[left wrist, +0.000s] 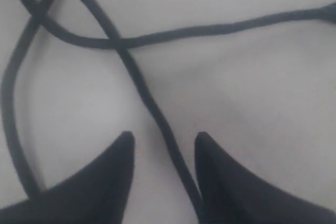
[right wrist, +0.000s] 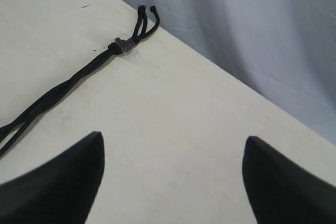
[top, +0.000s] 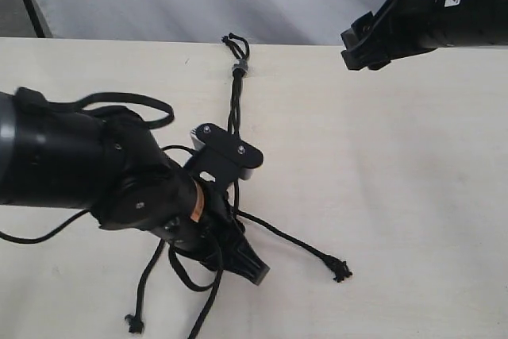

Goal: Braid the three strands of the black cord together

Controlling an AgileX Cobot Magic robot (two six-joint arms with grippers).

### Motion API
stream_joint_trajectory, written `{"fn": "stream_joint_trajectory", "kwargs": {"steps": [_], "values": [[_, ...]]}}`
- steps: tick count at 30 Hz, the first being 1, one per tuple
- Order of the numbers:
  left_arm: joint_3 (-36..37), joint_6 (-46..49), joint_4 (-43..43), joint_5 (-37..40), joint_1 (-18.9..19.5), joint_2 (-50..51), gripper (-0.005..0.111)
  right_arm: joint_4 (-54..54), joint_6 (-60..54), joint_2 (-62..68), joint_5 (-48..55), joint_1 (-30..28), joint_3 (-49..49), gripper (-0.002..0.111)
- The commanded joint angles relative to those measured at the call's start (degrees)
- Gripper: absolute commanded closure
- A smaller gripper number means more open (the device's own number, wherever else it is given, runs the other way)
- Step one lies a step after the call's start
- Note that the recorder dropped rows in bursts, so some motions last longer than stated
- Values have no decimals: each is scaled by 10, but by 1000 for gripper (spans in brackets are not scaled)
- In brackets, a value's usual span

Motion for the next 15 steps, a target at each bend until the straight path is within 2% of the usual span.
{"fn": "stream_joint_trajectory", "kwargs": {"steps": [1, 7, 10, 13, 15], "values": [[-18, -8, 2, -3, -9, 40, 57, 5, -4, 9, -2, -2, 2, 39], [-47, -8, 17, 20, -9, 92, 59, 5, -4, 18, -6, -2, 2, 39], [-54, -9, 30, 40, -9, 104, 75, 5, -5, 18, -8, -2, 2, 39], [-59, -8, 30, 57, -9, 101, 102, 5, -5, 18, -11, -2, 2, 39], [-73, 19, 32, 87, -9, 89, 106, 5, -5, 18, -11, -2, 2, 39]]}}
